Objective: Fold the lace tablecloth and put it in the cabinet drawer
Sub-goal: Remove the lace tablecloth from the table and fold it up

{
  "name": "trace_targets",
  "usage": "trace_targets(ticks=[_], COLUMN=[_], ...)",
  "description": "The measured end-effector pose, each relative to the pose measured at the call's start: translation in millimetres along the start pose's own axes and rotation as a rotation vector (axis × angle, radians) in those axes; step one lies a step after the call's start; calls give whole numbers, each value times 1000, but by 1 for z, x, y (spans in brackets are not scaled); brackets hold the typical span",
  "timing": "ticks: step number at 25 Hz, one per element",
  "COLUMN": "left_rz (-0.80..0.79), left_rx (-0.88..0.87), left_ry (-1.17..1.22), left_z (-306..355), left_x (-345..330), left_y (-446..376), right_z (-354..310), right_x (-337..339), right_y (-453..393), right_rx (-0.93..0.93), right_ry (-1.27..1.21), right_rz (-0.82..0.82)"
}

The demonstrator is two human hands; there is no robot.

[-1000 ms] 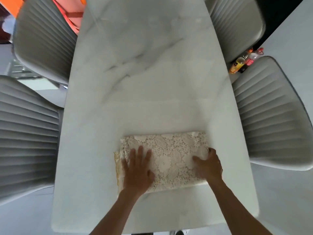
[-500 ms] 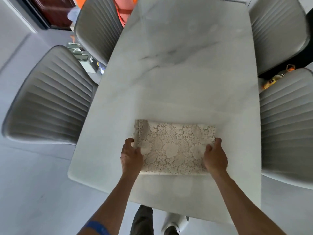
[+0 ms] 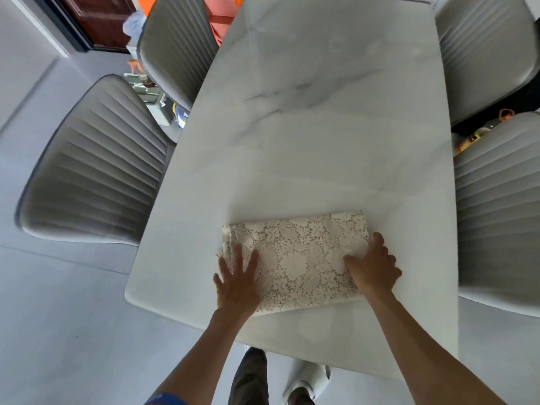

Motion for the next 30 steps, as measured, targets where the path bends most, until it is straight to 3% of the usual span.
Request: trace_targets(ticks=[3,6,8,10,12,14,16,18,20,22,25,27,30], left_rz=[-72,-87,105,312,404,378,351,435,606,838,1029,1004,780], left_rx=[12,20,-171,-514,-762,-888,-894,-799,-705,-711,-792,-791,-749], left_ry=[-153,-297,-226,-180,-174,-119,-147,-176,-91,46,164,158,131], left_z=[2,17,49,86,108,112,112,111,115,120,113,98,73], left_x=[6,50,102,163,228,285,324,346,358,373,373,336,233], left_y=[-3,-10,-10,-1,16,28,35,37,40,44,52,52,44], right_z=[5,-14,-36,-59,-82,-98,-104,-109,-118,-126,-114,-96,-59], right_x=[15,33,59,92,134,179,220,253,279,292,287,256,175], right_y=[-12,-2,20,43,70,90,92,84,79,80,93,96,97], right_rx=[-151,73,311,566,783,915,879,720,649,717,820,851,872], right_ry=[-518,-583,-495,-380,-330,-315,-224,55,227,211,86,60,179], right_rz=[-233,-296,-243,-133,-11,51,-36,-75,241,644,929,924,696])
Point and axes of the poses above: each hand's wrist, its own y-axis away from the middle knuckle, its own x-axis out of the back of the hand, z = x × y, the point moved 1 cm from there along -y, towards the middle knuckle, and after that the axes turned 3 degrees about -z, right-handed, at the moved point
